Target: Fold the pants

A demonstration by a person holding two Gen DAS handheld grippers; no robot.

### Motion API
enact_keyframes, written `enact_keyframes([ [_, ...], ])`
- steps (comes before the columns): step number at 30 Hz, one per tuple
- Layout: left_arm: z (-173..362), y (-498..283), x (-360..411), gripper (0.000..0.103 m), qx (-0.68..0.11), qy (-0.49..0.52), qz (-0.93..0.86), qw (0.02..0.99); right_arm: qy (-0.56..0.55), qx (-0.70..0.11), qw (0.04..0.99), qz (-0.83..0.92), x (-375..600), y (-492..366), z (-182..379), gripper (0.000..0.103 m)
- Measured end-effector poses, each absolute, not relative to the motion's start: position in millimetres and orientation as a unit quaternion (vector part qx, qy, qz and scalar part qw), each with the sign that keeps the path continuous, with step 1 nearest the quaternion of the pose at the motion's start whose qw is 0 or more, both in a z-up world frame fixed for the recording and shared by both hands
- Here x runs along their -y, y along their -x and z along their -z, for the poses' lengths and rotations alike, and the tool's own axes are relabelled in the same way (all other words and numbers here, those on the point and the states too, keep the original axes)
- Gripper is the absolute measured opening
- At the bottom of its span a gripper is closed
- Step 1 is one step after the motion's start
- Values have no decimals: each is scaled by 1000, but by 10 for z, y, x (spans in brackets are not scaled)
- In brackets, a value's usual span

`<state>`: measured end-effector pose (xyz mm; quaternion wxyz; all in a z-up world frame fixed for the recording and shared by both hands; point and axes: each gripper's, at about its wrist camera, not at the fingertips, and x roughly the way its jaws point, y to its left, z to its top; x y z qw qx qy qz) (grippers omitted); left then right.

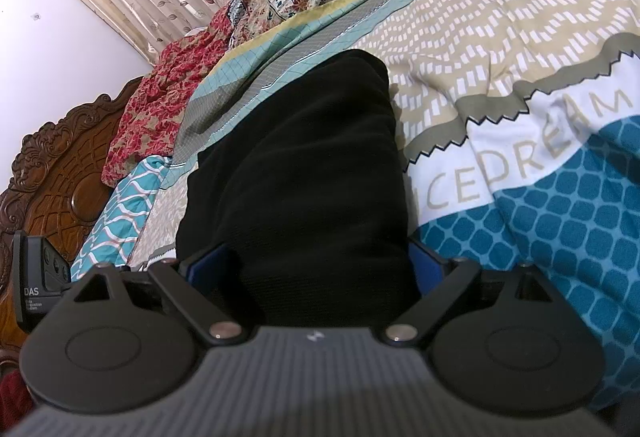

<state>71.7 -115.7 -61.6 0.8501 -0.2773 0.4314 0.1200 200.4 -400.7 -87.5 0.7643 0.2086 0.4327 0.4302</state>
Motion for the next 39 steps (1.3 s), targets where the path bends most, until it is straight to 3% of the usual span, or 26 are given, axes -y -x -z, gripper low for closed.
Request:
enact_keyframes([
  [9, 625, -675, 1091, 103, -422, 300, -108, 849, -208, -439, 764, -425, 3977, -1995, 854, 95],
  [15, 581, -640, 956, 103, -415, 372, -74, 827, -200, -455, 764, -413, 3939, -1979, 796, 94],
  [17, 584, -643, 954, 103, -410, 384, -55, 826, -178, -459, 764, -417, 3893, -1960, 762, 75],
  [18, 597, -667, 975, 102, -414, 372, -55, 829, -172, -463, 759, -424, 3855, -1947, 745, 60],
  [19, 614, -692, 1019, 98, -420, 356, -56, 833, -176, -467, 753, -429, 3831, -1939, 726, 54],
  [23, 448, -678, 1157, 53, -407, 322, -70, 852, -153, -445, 761, -446, 3784, -1866, 498, 42],
  [26, 72, -724, 1221, 47, -368, 304, -58, 877, -134, -383, 779, -478, 3751, -1835, 183, 29],
  [35, -976, -1797, 851, 48, -260, 222, -60, 938, -114, -218, 818, -521, 3231, -2672, -632, 26],
  [39, -1066, -2519, 662, 48, -218, 196, -71, 953, -96, -142, 840, -514, 2947, -3144, -781, 26],
])
